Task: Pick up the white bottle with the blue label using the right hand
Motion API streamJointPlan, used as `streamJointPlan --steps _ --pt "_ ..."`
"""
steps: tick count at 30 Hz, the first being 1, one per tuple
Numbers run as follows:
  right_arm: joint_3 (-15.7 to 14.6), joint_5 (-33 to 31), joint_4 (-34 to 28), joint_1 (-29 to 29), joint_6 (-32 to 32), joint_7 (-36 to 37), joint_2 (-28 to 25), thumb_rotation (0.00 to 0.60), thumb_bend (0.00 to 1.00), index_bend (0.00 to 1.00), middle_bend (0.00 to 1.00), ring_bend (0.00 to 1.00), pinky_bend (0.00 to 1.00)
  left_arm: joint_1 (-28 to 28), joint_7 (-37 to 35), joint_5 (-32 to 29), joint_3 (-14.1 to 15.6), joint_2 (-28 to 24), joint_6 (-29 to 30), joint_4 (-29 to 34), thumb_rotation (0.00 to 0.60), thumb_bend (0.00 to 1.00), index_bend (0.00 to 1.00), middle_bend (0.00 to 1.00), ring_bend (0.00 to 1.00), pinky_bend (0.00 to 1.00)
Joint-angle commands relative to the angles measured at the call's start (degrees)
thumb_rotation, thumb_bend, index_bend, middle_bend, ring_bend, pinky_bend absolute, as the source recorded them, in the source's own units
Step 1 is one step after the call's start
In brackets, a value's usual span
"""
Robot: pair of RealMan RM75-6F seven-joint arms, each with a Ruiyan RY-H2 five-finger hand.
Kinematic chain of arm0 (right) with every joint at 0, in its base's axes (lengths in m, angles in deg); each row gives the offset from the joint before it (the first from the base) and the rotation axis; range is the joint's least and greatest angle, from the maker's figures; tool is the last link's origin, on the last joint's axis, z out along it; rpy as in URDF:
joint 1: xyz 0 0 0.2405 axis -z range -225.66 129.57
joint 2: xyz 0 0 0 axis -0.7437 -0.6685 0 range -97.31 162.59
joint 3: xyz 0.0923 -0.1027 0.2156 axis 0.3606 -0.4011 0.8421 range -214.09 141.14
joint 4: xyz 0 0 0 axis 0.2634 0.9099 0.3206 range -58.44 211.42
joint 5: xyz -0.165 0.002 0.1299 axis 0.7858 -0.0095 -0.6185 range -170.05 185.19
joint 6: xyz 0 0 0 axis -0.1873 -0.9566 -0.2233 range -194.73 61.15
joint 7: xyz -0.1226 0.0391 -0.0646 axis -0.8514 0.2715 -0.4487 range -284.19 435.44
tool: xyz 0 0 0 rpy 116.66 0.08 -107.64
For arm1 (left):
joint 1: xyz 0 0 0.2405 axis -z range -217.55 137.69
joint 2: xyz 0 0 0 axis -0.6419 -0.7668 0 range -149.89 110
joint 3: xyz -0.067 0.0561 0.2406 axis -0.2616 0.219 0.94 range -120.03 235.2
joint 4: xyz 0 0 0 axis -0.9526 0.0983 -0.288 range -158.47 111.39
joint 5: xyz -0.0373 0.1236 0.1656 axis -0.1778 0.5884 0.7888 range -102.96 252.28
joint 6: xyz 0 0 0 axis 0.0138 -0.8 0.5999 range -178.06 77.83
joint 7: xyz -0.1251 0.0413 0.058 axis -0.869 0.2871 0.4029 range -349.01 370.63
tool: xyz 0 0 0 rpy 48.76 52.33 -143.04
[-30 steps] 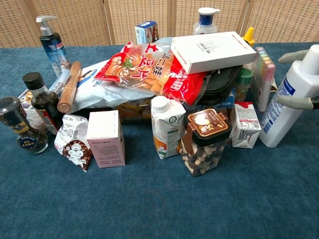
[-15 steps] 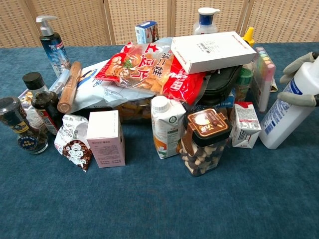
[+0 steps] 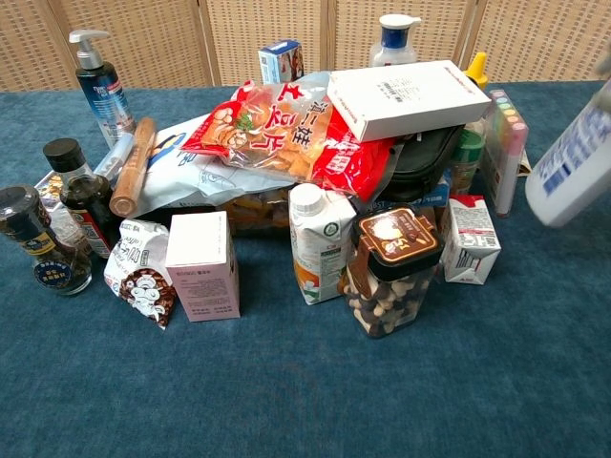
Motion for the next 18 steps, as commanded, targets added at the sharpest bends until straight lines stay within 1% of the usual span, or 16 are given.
streamJointPlan --steps 1,6,11,15,18 --pt "2.76 1.9 -10.64 0.62 -2.56 -4.99 -7.23 0.6 0.0 0.66 0.68 0.39 0.55 0.13 -0.31 0.27 0.11 -0.11 -0.21 0.24 0.6 0.0 0.0 0.0 0.0 0.0" --pt "6.71 2.21 -20.41 0.34 -3.5 -10.91 -14.11 0.6 0.0 0.66 0.68 0.39 0.55 0.3 -0.87 1.17 0.09 -0.32 0.14 0.78 0.6 0.0 0.0 0.0 0.0 0.0" --pt "10.63 1.68 -28.8 -0.13 -3.59 -14.69 -20.12 0.6 0.0 0.65 0.68 0.39 0.55 0.46 -1.18 1.6 0.1 -0.51 0.19 1.14 0.6 0.0 0.0 0.0 0.0 0.0" --pt "12.2 1.74 -33.47 -0.44 -3.58 -17.44 -22.96 0.6 0.0 0.65 0.68 0.39 0.55 0.44 -1.4 1.81 0.2 -0.61 0.29 1.26 0.6 0.0 0.0 0.0 0.0 0.0" --pt "12.5 1.98 -35.98 -0.7 -3.45 -19.33 -24.04 0.6 0.0 0.65 0.68 0.39 0.55 0.36 -1.51 1.96 0.32 -0.66 0.41 1.35 0.6 0.0 0.0 0.0 0.0 0.0"
